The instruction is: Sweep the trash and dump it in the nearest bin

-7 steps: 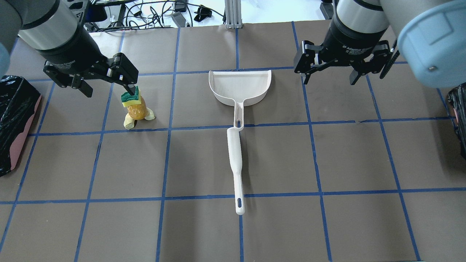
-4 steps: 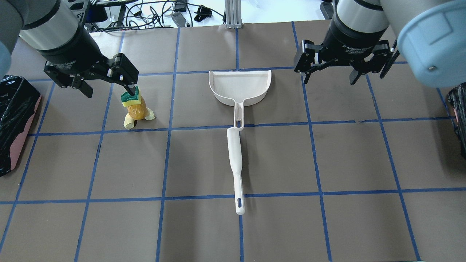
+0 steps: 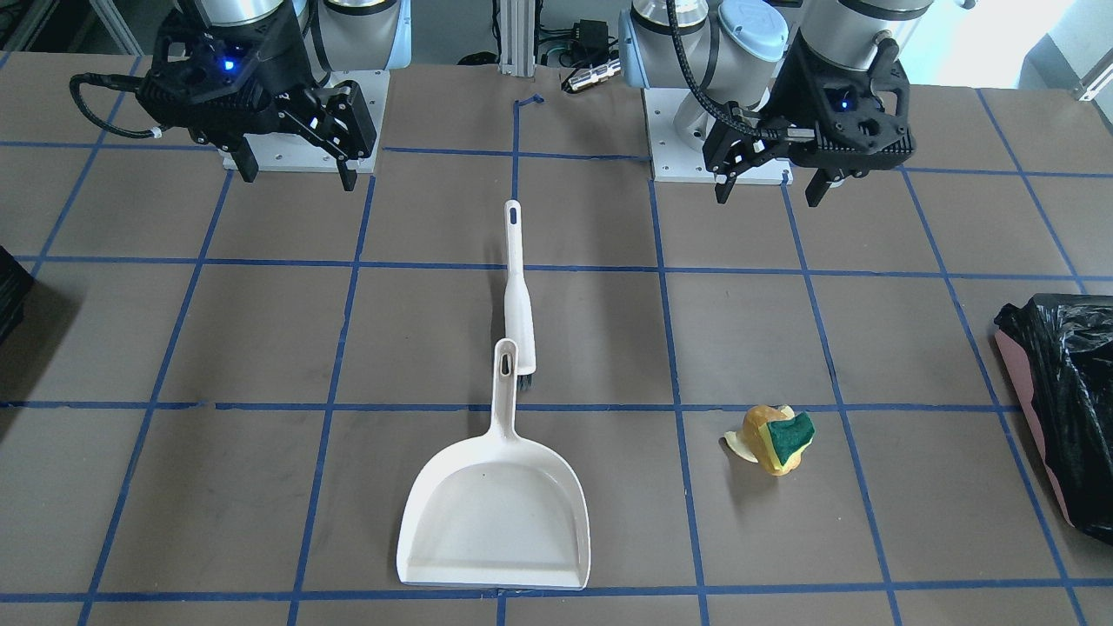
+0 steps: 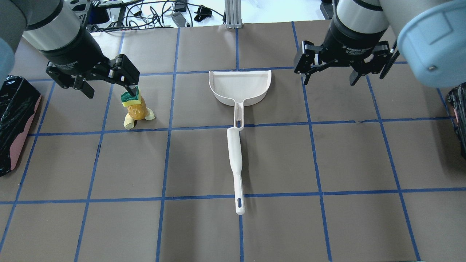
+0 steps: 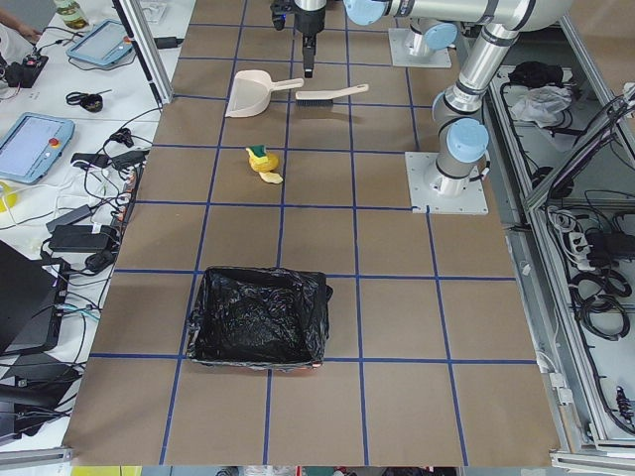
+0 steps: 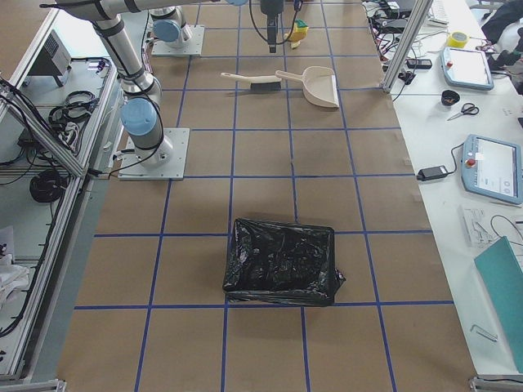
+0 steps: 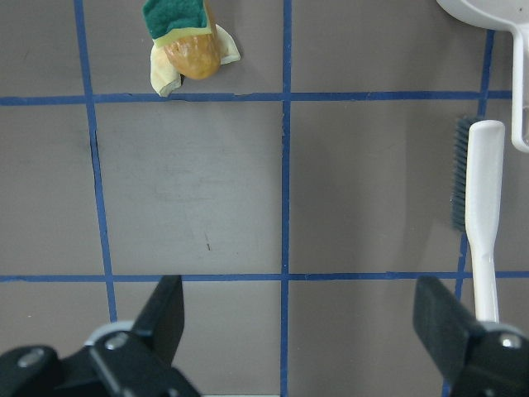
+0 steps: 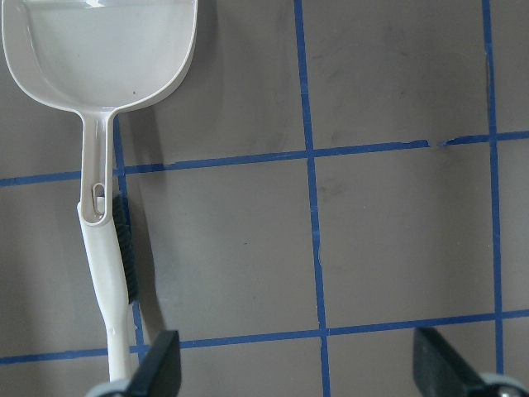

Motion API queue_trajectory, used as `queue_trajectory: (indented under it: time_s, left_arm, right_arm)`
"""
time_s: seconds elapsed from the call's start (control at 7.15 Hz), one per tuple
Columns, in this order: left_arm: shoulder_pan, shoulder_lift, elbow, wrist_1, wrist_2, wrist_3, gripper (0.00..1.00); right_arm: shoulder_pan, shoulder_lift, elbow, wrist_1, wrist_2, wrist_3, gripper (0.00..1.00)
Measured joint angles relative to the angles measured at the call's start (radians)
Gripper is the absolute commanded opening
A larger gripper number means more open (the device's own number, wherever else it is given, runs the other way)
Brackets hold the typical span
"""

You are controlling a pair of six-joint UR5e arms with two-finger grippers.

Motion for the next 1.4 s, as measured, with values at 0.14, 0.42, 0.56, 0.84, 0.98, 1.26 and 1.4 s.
queue_trajectory:
  time_s: [0.14, 0.42, 0.56, 0.84, 0.98, 1.26, 1.4]
  left_arm:
    - [0.0, 0.002, -0.001, -0.001, 0.002, 0.0, 1.0]
    - [0.001, 0.005, 0.0, -0.002, 0.002, 0.0, 1.0]
    - [0.002, 0.002, 0.001, -0.002, 0.0, 0.0, 1.0]
    - [0.02, -0.012, 0.004, 0.004, 0.0, 0.002, 1.0]
    - [0.029, -0.028, 0.007, 0.023, 0.003, 0.002, 1.0]
    - [0.028, -0.087, 0.016, 0.09, -0.002, -0.008, 1.0]
    - [0.012, -0.123, 0.018, 0.136, -0.001, -0.011, 1.0]
  right_arm:
    - [0.001, 0.0, 0.0, 0.001, 0.0, 0.0, 1.0]
    - [0.001, 0.0, 0.003, 0.002, 0.0, 0.0, 1.0]
    - [0.002, -0.001, 0.008, 0.002, 0.0, 0.001, 1.0]
    - [0.017, -0.001, 0.027, 0.001, 0.0, 0.004, 1.0]
    - [0.026, -0.001, 0.037, 0.001, 0.0, 0.003, 1.0]
    - [0.032, 0.004, 0.075, 0.002, -0.002, 0.003, 1.0]
    - [0.032, 0.009, 0.12, -0.005, -0.003, 0.004, 1.0]
